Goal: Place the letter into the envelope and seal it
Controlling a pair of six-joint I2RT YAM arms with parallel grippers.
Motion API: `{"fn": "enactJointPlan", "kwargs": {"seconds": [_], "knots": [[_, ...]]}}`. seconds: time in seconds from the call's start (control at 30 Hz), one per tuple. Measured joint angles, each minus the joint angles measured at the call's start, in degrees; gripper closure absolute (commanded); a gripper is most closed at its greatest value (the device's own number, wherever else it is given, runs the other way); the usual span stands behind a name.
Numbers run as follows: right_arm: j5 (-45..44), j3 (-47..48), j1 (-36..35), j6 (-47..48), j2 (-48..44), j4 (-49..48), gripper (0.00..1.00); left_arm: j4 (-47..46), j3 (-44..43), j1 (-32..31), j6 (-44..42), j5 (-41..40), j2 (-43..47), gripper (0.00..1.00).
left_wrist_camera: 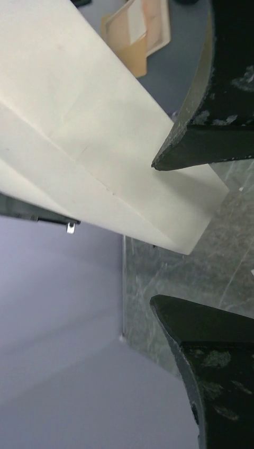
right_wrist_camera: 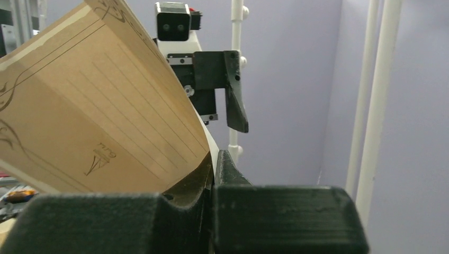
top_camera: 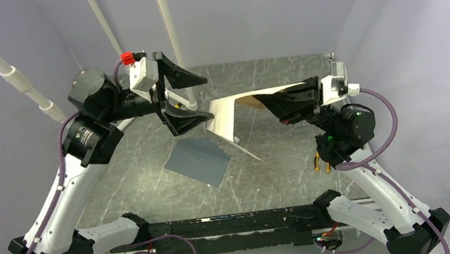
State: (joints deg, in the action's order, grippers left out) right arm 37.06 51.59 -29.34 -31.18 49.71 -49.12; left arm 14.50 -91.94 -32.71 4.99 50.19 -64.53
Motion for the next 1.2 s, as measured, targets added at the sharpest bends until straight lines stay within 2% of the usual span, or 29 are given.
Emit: {"fn": "enactJointPlan", "kwargs": {"seconds": [0.2, 0.5, 0.57, 0.77, 0.97, 1.1, 1.2], "knots": [[2.58, 2.01, 0.00, -2.25, 0.98, 3.34, 1.00, -0.96, 0.76, 0.00, 1.38, 7.85, -2.54, 0.07], [5.16, 5.70, 0.00, -5.55, 3.06, 10.10, 1.00, -6.64, 1.68, 0.00, 4.79, 11.54, -4.35, 0.07], [5.51, 6.62, 0.00, -6.27, 3.48, 11.98, 1.00, -7.17, 1.73, 0.00, 5.20, 11.47, -4.74, 0.11], [6.86, 7.54, 0.00, -8.72, 3.82, 16.48, 1.00, -7.37, 2.03, 0.00, 5.16, 9.64, -4.87, 0.32], [7.91, 7.13, 0.00, -9.53, 2.40, 20.33, 1.00, -5.51, 2.03, 0.00, 4.44, 7.45, -4.87, 0.41], [8.70, 6.51, 0.00, -9.51, 0.35, 20.98, 1.00, -4.63, 2.38, 0.00, 4.15, 6.93, -4.72, 0.51], [9.97, 6.47, 0.00, -9.35, -0.35, 20.81, 1.00, -4.92, 3.34, 0.00, 4.79, 7.28, -4.55, 0.51]]}}
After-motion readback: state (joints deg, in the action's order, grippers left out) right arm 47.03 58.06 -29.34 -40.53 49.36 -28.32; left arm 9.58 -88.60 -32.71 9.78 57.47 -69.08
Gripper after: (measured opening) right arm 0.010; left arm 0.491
